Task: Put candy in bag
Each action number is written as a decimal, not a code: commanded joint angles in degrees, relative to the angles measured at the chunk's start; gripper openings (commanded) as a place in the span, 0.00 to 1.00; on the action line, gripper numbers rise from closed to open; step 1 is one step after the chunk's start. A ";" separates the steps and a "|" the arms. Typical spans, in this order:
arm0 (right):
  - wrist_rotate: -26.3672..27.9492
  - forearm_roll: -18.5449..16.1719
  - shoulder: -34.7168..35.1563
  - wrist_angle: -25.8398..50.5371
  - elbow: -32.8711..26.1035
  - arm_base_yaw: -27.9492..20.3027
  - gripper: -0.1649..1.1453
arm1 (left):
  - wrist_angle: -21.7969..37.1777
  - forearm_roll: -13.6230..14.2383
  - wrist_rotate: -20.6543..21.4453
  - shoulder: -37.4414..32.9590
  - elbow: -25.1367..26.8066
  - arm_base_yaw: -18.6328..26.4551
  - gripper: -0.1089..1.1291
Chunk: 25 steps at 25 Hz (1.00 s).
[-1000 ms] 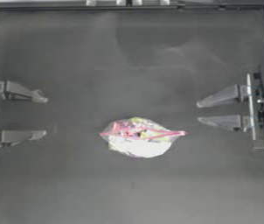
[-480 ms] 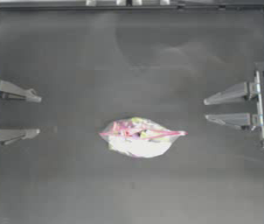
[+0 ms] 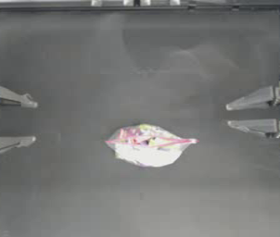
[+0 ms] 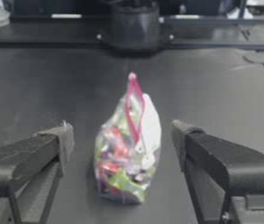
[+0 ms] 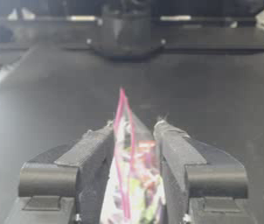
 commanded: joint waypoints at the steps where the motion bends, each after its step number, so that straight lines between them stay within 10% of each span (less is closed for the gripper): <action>1: 0.00 0.53 -1.23 -0.44 0.26 0.00 0.68 | -0.26 0.18 0.09 0.35 -0.62 0.35 0.88; 25: 0.00 0.70 -7.91 -0.09 2.90 0.00 0.68 | 1.76 0.18 0.09 -5.10 0.35 1.49 0.88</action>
